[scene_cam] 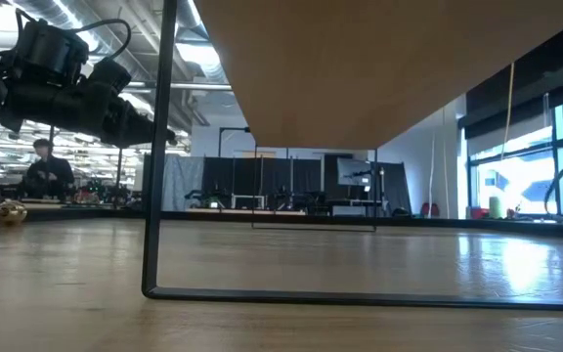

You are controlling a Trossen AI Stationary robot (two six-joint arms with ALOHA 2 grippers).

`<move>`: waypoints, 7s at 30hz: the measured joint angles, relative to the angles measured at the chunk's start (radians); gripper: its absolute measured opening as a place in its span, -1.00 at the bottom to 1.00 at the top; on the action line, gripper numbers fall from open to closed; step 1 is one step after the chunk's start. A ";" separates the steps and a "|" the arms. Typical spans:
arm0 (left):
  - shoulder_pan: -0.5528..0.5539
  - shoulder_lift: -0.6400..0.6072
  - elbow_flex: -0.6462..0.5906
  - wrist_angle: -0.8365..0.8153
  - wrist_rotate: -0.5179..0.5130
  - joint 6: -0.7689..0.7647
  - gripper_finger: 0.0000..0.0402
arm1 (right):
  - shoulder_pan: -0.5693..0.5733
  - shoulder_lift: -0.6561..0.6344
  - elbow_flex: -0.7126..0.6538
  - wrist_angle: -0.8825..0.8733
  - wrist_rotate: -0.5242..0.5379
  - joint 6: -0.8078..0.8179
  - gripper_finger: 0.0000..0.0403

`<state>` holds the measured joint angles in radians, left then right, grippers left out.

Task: Pick & Place candle stick holders
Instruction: Put the black candleholder on the shelf

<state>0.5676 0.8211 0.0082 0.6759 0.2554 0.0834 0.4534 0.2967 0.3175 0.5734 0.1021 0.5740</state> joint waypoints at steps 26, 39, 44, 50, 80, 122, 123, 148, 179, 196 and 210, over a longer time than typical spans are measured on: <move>0.000 0.000 0.000 0.000 0.000 0.000 -0.97 | 0.087 0.415 0.376 -1.286 -0.607 1.328 -0.83; 0.000 0.000 0.000 0.000 0.000 0.000 -0.97 | 0.160 0.603 0.375 -1.220 -0.916 1.408 0.08; 0.000 0.000 0.000 0.000 0.000 0.000 -0.97 | 0.161 0.658 0.375 -1.211 -0.916 1.412 0.24; 0.000 0.000 0.000 0.000 0.000 0.000 -0.97 | 0.161 0.746 0.375 -1.166 -0.916 1.378 0.26; -0.048 -0.002 0.145 0.417 -0.087 -1.189 -0.97 | 0.163 0.893 0.374 -0.993 -0.901 1.340 0.26; -0.332 -0.003 0.241 0.387 -0.195 -1.004 -0.97 | 0.256 1.052 0.374 -0.706 -0.917 1.448 -0.20; -0.331 -0.003 0.241 0.382 -0.195 -1.004 -0.97 | 0.256 1.052 0.374 -0.705 -0.916 1.442 -0.25; -0.332 -0.002 0.241 0.282 -0.236 -0.994 -0.97 | 0.253 1.052 0.498 -0.853 -0.868 1.367 -0.83; -0.457 0.174 0.388 0.486 -0.291 -1.022 -0.97 | -0.154 1.050 1.442 -1.626 -0.015 0.463 -0.83; -0.626 0.357 1.257 -0.669 -0.325 -0.297 -0.97 | -0.297 1.120 1.446 -1.574 0.263 0.511 -0.83; -0.643 0.659 1.718 -1.279 -0.533 0.255 -0.59 | -0.382 1.157 1.445 -1.524 0.014 0.485 -0.83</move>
<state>-0.0754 1.4805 1.7265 -0.6027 -0.2771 0.3385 0.0719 1.4532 1.7626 -0.9507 0.1157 1.0587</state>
